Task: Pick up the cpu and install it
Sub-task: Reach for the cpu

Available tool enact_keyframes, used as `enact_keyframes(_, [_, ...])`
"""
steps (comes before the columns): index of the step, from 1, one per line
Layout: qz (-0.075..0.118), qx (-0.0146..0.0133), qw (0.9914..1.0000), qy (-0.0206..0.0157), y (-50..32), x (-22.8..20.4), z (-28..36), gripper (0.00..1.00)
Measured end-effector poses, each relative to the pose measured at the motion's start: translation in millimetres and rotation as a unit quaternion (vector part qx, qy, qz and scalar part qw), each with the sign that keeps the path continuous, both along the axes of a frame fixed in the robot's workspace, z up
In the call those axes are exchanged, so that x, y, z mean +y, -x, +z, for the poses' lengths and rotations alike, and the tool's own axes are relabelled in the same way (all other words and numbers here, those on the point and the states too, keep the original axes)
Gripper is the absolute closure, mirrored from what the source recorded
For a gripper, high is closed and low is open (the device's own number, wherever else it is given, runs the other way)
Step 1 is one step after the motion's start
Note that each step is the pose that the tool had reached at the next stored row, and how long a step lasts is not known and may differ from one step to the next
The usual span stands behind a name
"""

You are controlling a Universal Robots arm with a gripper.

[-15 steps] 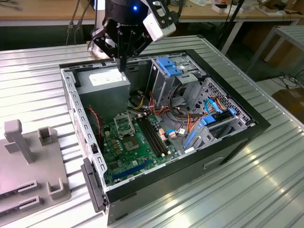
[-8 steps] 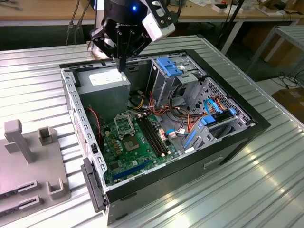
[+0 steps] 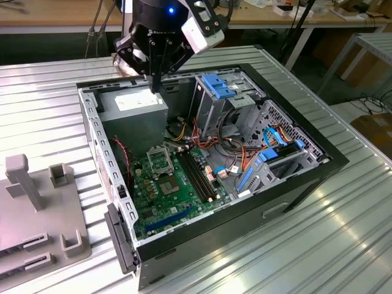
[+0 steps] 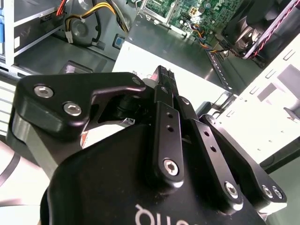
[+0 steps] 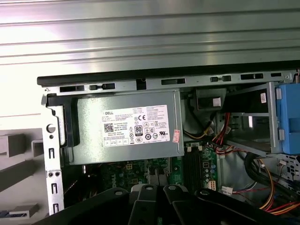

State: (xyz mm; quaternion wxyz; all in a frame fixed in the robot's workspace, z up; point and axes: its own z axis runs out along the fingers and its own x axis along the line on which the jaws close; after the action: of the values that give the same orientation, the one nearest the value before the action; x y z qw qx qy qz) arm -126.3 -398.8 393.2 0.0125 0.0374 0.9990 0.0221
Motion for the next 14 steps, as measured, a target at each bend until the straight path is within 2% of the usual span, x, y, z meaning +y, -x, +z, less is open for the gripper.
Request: enact_keyframes(14, [0.000,0.0000,1.00000,0.0000,4.9,0.0,0.0,0.89])
